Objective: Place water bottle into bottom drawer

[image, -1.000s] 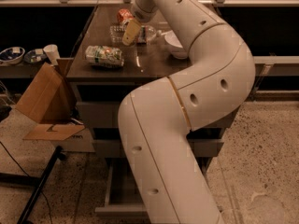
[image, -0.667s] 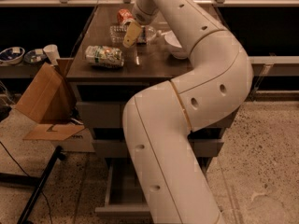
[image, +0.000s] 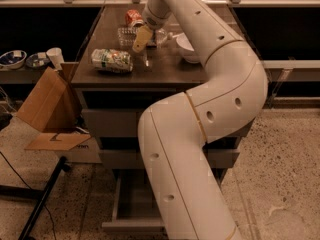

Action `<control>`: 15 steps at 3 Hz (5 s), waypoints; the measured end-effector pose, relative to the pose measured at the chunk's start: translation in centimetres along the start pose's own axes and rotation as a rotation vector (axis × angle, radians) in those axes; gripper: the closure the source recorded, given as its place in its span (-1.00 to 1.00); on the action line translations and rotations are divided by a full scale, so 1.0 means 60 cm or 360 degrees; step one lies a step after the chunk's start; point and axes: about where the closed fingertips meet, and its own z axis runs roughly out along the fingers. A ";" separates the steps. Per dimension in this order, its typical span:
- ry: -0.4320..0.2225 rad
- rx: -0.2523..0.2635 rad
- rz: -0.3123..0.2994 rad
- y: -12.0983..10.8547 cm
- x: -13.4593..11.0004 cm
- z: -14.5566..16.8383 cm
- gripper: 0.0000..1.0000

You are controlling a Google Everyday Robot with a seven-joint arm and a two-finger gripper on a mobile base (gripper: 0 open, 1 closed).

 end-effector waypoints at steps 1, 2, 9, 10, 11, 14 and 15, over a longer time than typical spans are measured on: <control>-0.0020 -0.0027 -0.0018 0.004 0.001 0.002 -0.25; -0.0029 -0.0043 -0.0032 0.007 0.001 0.001 0.20; 0.0050 0.0000 -0.0155 -0.015 0.029 -0.082 1.00; -0.0027 0.0141 -0.0259 -0.041 -0.026 -0.131 1.00; -0.0161 0.0362 -0.0316 -0.075 -0.113 -0.185 1.00; -0.0254 0.0415 -0.0141 -0.038 -0.136 -0.194 1.00; -0.0204 0.0370 -0.0174 -0.008 -0.110 -0.230 1.00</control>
Offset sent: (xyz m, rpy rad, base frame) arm 0.0389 -0.0065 0.0275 0.0153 0.0030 0.0533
